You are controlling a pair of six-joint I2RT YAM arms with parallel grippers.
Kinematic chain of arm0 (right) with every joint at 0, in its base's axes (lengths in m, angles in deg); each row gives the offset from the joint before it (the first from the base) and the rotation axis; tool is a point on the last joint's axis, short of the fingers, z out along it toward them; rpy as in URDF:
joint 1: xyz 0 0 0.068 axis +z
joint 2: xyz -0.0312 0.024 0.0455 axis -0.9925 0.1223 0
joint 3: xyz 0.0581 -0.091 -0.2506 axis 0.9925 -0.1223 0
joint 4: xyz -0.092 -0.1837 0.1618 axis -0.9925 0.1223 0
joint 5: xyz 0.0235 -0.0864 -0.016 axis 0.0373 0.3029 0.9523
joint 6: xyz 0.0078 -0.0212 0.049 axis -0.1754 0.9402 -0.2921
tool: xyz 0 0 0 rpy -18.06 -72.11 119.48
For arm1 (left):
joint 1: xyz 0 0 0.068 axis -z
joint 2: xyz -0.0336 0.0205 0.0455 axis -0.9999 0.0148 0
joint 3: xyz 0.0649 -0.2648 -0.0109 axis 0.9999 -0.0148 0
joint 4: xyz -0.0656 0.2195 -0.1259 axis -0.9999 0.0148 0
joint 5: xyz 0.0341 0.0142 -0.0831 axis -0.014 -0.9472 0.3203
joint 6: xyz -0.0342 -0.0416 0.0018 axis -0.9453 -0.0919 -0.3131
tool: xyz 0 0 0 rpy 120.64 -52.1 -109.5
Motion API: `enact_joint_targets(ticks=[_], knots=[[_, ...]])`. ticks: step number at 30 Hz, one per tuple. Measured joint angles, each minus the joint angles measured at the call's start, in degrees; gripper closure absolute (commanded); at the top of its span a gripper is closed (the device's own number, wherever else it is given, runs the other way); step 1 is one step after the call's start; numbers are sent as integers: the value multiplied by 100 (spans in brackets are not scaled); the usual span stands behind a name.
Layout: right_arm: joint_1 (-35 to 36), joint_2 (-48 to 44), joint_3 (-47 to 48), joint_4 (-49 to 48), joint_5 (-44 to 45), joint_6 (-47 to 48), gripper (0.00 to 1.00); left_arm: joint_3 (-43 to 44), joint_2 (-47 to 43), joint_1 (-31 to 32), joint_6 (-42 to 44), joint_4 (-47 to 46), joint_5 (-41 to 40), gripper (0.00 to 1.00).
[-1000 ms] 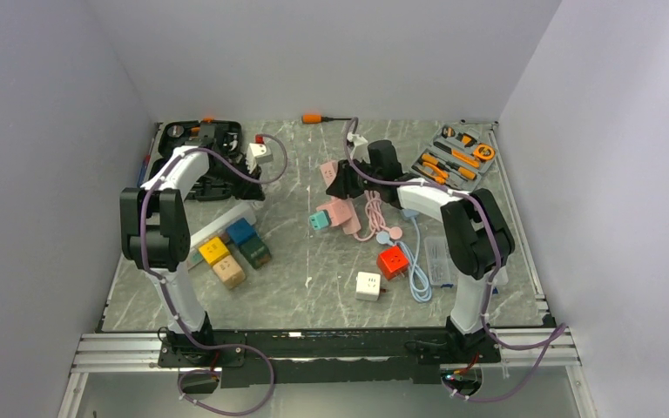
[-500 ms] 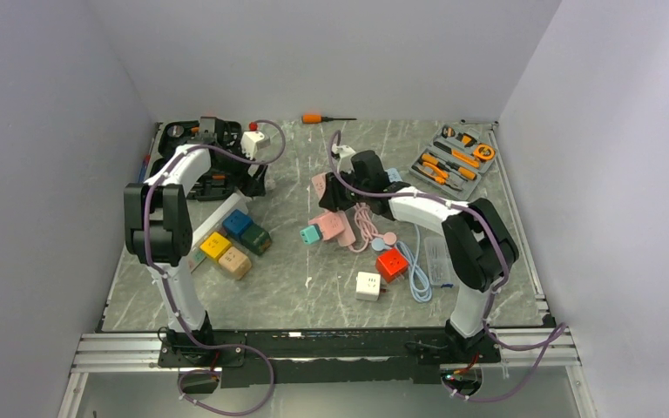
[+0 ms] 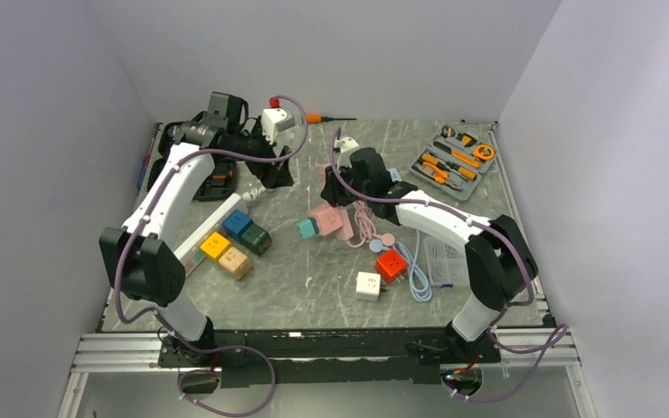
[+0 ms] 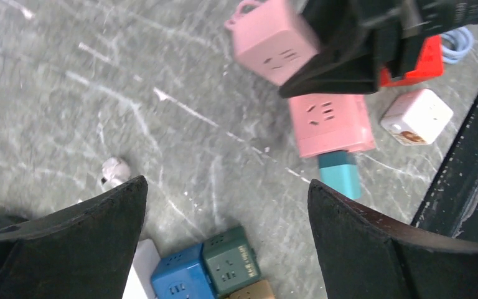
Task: Pull the plug off the socket
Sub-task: Place the plug at the center of the board, then remove the plug from the socket.
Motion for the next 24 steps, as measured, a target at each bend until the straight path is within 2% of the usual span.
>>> enact_joint_targets(ticks=[4,8,10,14,17,18,19,21,24], knots=[[42,-369,-33,-20,107,4,100,-9,-415,269,-238,-59,-155,1],[55,-640,-103,-98,140,2,100,-632,-981,-341,-463,-348,610,1],[70,-745,-155,-153,168,2,100,-671,-1016,-424,-474,-284,745,1],[223,-942,-240,-212,415,81,100,-734,-1051,175,-570,-457,669,1],[385,-1091,-249,-216,555,138,100,-822,-1244,424,-824,-682,599,15],[411,-1130,-249,-219,575,142,100,-761,-1266,431,-879,-667,570,16],[439,-1180,-249,-223,601,146,100,-629,-1257,448,-894,-603,522,14],[461,-1261,-249,-232,645,149,100,-422,-1196,494,-905,-584,363,2],[461,-1285,-249,-227,702,146,100,-516,-1198,706,-949,-662,133,1]])
